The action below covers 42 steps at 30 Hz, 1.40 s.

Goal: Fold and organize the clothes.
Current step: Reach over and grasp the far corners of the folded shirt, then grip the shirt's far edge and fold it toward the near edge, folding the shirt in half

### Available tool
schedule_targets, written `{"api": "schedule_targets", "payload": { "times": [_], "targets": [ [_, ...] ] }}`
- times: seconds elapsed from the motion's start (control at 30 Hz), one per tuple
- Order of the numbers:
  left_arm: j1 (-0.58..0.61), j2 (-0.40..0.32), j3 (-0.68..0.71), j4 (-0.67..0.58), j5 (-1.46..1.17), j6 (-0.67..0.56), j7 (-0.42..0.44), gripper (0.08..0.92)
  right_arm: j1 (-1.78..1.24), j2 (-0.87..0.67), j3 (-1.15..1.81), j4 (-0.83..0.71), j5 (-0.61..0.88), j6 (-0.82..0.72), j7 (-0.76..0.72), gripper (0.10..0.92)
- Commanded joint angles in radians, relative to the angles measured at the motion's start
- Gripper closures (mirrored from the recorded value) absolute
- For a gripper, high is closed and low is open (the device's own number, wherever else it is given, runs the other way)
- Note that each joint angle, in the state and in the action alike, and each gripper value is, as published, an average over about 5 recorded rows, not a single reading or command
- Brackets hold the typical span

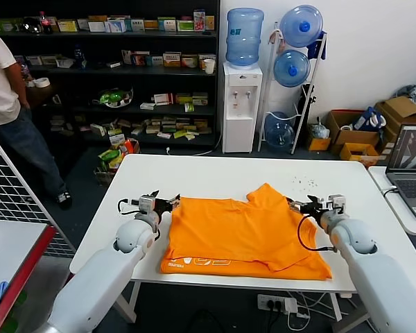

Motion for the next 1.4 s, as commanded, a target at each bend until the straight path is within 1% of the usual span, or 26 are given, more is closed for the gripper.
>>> {"api": "schedule_targets", "payload": {
  "times": [0.03, 0.13, 0.23, 0.3, 0.37, 0.6, 0.63, 0.73, 0.83, 1.0, 1.1, 1.2, 1.4],
  "targets": [
    [-0.158, -0.121, 0.046, 0.324, 0.017, -0.009, 0.037, 0.177, 0.179, 0.087, -0.088, -0.292, -0.096, 0.029, -0.065, 0.203],
    [-0.156, -0.137, 0.041, 0.350, 0.039, -0.006, 0.045, 0.177, 0.188, 0.112, -0.089, -0.335, -0.134, 0.052, -0.087, 0.203],
    [-0.150, -0.134, 0.040, 0.346, 0.026, 0.000, 0.040, 0.177, 0.201, 0.135, -0.093, -0.366, -0.155, 0.073, -0.097, 0.215],
    [-0.143, -0.128, 0.040, 0.331, 0.014, 0.007, 0.038, 0.181, 0.208, 0.144, -0.098, -0.374, -0.159, 0.077, -0.100, 0.253],
    [-0.134, -0.122, 0.039, 0.317, 0.004, 0.015, 0.039, 0.207, 0.214, 0.151, -0.104, -0.377, -0.158, 0.070, -0.100, 0.302],
    [-0.096, -0.102, 0.034, 0.268, -0.033, 0.036, 0.049, 0.397, 0.222, 0.167, -0.115, -0.385, -0.165, 0.059, -0.105, 0.527],
    [-0.091, -0.100, 0.033, 0.260, -0.037, 0.038, 0.051, 0.432, 0.222, 0.169, -0.115, -0.386, -0.166, 0.057, -0.105, 0.545],
    [-0.075, -0.096, 0.031, 0.239, -0.044, 0.040, 0.061, 0.527, 0.217, 0.171, -0.115, -0.380, -0.167, 0.053, -0.102, 0.640],
    [-0.061, -0.090, 0.028, 0.218, -0.042, 0.033, 0.069, 0.614, 0.204, 0.162, -0.116, -0.343, -0.145, 0.056, -0.090, 0.735],
    [-0.050, -0.065, 0.021, 0.168, -0.040, 0.002, 0.075, 0.761, 0.157, 0.123, -0.123, -0.201, -0.069, 0.064, -0.040, 0.873],
    [-0.048, -0.047, 0.013, 0.127, -0.045, -0.018, 0.077, 0.851, 0.115, 0.100, -0.121, -0.106, -0.032, 0.059, 0.005, 0.901],
    [-0.033, -0.023, 0.002, 0.058, -0.049, -0.034, 0.075, 0.906, 0.060, 0.073, -0.107, -0.012, -0.021, 0.066, 0.044, 0.901],
    [0.040, 0.036, -0.015, -0.095, -0.073, -0.029, 0.055, 0.910, -0.076, 0.005, -0.053, 0.167, -0.042, 0.094, 0.087, 0.901]
  ]
}}
